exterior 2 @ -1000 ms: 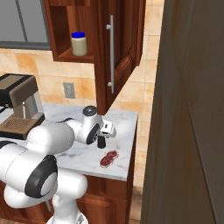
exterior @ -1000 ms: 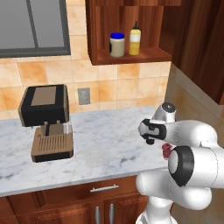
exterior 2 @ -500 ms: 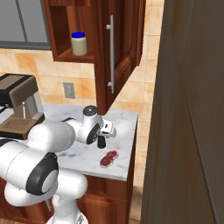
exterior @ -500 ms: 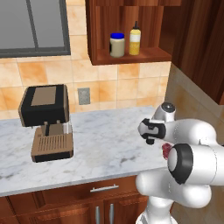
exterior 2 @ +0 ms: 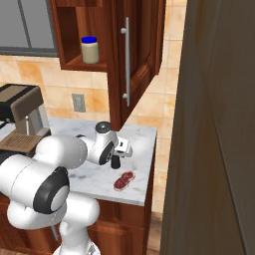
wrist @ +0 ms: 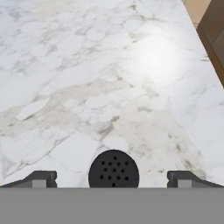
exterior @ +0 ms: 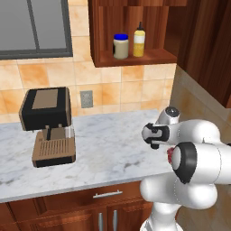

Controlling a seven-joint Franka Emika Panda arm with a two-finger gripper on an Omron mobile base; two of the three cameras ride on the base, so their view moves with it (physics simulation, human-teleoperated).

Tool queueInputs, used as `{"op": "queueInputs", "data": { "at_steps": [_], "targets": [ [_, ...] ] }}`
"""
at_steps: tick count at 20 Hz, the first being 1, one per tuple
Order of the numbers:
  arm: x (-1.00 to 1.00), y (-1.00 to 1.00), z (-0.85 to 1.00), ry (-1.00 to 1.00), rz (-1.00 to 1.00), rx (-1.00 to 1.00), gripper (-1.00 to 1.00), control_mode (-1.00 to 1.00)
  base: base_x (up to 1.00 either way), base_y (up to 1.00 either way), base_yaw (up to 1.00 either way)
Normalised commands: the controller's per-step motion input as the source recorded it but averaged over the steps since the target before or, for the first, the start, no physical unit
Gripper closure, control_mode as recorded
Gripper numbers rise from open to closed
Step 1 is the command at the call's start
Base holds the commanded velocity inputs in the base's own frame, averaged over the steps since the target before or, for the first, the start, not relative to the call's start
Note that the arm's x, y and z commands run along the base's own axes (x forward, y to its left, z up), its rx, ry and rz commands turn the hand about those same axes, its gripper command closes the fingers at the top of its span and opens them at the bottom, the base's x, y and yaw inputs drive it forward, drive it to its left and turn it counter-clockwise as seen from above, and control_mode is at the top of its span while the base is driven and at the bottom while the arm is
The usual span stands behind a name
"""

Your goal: There are various items on the counter. Only move the condiments/shakers into the cabinet.

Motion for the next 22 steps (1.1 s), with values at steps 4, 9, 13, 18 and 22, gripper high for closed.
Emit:
{"op": "queueInputs", "data": {
  "at_steps": [4, 9, 13, 18, 22],
  "targets": [
    [0.05, 0.0, -0.04, 0.0, 0.0, 0.0, -1.0, -1.0, 0.0, 0.0, 0.0],
    [0.05, 0.0, -0.01, 0.0, 0.0, 0.0, -1.0, -1.0, 0.0, 0.0, 0.0],
    [0.07, 0.0, -0.01, 0.0, 0.0, 0.0, -1.0, -1.0, 0.0, 0.0, 0.0],
    [0.0, 0.0, 0.0, 0.0, 0.0, 0.0, 1.0, -1.0, 0.0, 0.0, 0.0],
    [0.0, 0.0, 0.0, 0.0, 0.0, 0.0, 1.0, -1.0, 0.0, 0.0, 0.0]
  ]
}}
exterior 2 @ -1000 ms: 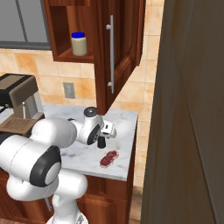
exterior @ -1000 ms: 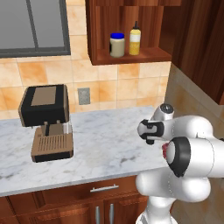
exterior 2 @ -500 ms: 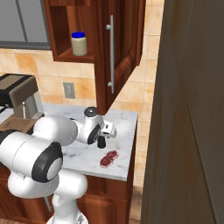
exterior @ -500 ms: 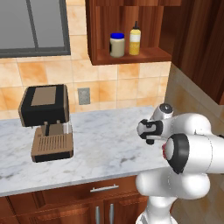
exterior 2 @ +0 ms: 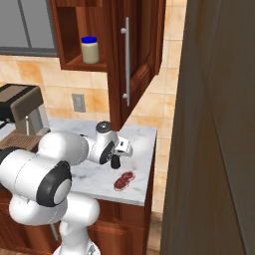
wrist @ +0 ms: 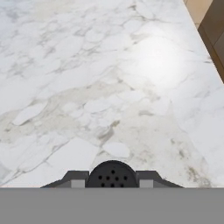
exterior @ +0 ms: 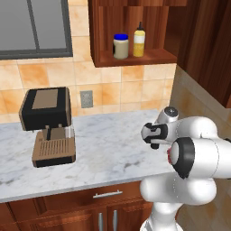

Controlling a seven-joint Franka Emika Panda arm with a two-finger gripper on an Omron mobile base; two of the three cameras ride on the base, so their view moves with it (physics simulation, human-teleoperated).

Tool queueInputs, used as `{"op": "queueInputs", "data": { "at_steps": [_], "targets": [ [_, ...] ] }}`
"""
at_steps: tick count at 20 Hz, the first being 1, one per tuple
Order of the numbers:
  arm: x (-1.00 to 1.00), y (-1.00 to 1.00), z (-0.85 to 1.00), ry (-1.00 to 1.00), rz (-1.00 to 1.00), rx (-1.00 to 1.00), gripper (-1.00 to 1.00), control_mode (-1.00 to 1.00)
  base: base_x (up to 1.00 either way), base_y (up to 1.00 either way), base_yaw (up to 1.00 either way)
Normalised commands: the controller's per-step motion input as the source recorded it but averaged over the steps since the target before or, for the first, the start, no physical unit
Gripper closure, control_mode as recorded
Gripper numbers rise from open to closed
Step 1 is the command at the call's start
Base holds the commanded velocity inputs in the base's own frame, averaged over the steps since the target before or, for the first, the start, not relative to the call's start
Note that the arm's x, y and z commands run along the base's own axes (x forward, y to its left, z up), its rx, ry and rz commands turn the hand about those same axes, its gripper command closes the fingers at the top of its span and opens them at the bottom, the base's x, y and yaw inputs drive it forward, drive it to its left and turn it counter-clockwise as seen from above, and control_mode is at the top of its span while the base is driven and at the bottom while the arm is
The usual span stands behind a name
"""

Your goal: There are various items on the counter. Only move the condiments/shakers into the cabinet.

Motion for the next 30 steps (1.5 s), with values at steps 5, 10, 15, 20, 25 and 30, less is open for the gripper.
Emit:
{"op": "queueInputs", "data": {
  "at_steps": [5, 10, 15, 20, 25, 30],
  "targets": [
    [-0.02, 0.0, 0.0, 0.0, 0.0, 0.0, 1.0, -1.0, 0.0, 0.0, 0.0],
    [-0.08, 0.03, 0.54, -0.02, -0.05, -0.01, 1.0, -1.0, 0.0, 0.0, 0.0],
    [-0.02, 0.15, 0.91, 0.0, -0.11, -0.05, 1.0, -1.0, 0.0, 0.0, 0.0],
    [-0.3, 0.17, 1.0, 0.0, -0.13, -0.05, 1.0, -1.0, 0.0, 0.0, 0.0],
    [-0.58, 0.16, 1.0, 0.0, -0.12, -0.03, 1.0, -1.0, 0.0, 0.0, 0.0],
    [-0.77, 0.03, 1.0, -0.05, -0.08, 0.0, 1.0, -1.0, 0.0, 0.0, 0.0]
  ]
}}
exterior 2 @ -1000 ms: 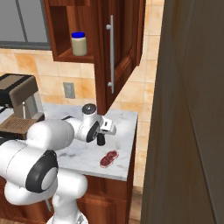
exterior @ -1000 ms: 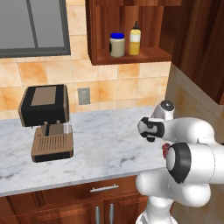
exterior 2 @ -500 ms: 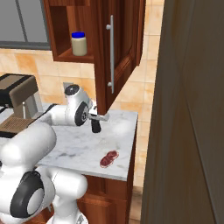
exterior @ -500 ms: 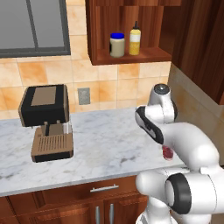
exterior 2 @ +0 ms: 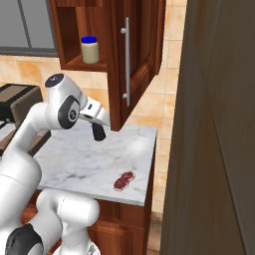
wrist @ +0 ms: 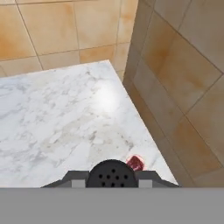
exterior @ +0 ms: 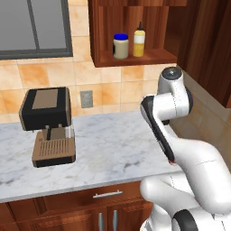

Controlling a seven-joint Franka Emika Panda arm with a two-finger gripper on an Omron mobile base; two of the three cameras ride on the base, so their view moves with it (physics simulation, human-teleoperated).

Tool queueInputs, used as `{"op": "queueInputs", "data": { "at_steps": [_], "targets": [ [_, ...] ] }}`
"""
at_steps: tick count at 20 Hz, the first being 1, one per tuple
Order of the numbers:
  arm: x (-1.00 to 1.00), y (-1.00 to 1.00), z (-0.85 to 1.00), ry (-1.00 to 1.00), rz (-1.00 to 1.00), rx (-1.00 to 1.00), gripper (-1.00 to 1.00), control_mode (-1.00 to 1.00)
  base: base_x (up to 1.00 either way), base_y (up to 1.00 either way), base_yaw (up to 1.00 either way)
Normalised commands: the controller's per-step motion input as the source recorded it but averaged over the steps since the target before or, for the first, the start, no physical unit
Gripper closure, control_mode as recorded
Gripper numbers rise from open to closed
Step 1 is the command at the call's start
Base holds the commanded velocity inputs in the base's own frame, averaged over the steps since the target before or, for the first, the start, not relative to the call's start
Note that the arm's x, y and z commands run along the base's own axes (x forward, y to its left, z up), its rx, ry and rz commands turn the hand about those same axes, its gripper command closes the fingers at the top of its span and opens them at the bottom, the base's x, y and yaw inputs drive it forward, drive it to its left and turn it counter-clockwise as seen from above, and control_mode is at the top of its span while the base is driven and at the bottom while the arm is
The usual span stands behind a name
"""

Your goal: There are various items on the counter. Only move the condiments/shakers into the cabinet.

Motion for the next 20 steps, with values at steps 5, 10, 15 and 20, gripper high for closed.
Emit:
{"op": "queueInputs", "data": {
  "at_steps": [5, 10, 15, 20],
  "targets": [
    [-0.73, 0.0, 1.0, -0.14, 0.0, 0.0, 1.0, -1.0, 0.0, 0.0, 0.0],
    [-0.63, 0.0, 1.0, -0.2, 0.04, 0.0, 1.0, -1.0, 0.0, 0.0, 0.0],
    [-0.48, -0.03, 0.63, -0.21, 0.06, 0.0, 1.0, -1.0, 0.0, 0.0, 0.0],
    [0.0, 0.0, 0.0, -0.01, 0.0, 0.0, 1.0, -1.0, 0.0, 0.0, 0.0]
  ]
}}
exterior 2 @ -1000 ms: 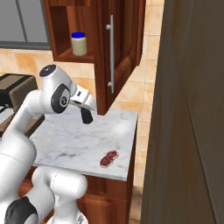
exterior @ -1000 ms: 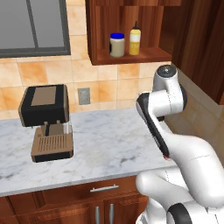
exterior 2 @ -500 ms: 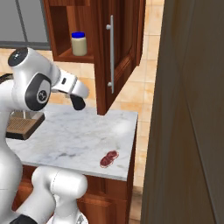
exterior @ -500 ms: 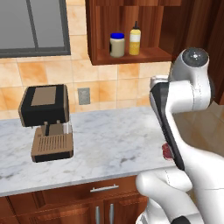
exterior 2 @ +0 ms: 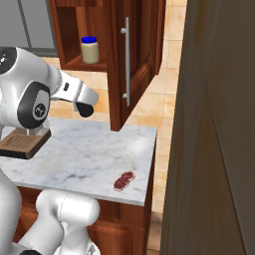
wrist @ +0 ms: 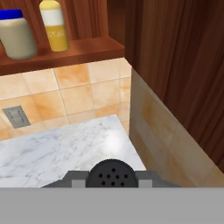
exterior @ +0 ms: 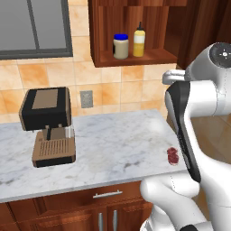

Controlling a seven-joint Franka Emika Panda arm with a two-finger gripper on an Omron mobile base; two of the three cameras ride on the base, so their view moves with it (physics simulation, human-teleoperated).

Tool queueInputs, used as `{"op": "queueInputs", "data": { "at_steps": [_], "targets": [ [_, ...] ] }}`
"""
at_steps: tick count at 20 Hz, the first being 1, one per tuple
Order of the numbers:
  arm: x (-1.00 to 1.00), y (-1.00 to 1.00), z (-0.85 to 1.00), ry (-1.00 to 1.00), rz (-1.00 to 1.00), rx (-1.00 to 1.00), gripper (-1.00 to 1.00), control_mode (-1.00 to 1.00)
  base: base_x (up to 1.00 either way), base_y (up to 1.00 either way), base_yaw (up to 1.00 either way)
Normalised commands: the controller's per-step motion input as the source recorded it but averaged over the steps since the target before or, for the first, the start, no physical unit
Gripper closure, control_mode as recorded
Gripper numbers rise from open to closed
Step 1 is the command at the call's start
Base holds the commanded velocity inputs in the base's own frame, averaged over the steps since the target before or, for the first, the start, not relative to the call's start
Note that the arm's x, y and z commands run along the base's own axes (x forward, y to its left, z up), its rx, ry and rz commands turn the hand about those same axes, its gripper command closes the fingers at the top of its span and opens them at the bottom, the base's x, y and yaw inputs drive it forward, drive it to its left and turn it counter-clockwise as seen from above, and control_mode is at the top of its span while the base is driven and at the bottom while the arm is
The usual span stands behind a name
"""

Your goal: There are various items on the counter. Only move the condiments/shakers into the cabinet.

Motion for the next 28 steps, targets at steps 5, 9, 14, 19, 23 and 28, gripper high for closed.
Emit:
{"op": "queueInputs", "data": {
  "at_steps": [5, 9, 14, 19, 23, 28],
  "targets": [
    [0.0, -0.1, 0.07, -0.01, 0.17, 0.0, 1.0, -1.0, 0.0, 0.0, 0.0],
    [0.02, -0.01, 0.0, 0.01, 0.04, 0.0, 1.0, -1.0, 0.0, 0.0, 0.0],
    [0.08, 0.0, 0.0, 0.0, 0.0, 0.0, 1.0, -1.0, 0.0, 0.0, 0.0],
    [0.33, 0.0, 0.04, 0.0, 0.0, 0.0, 1.0, -1.0, 0.0, 0.0, 0.0],
    [0.37, -0.06, 0.31, 0.0, 0.0, 0.0, 1.0, -1.0, 0.0, 0.0, 0.0],
    [0.32, -0.01, 0.47, -0.06, 0.0, 0.0, 1.0, -1.0, 0.0, 0.0, 0.0]
  ]
}}
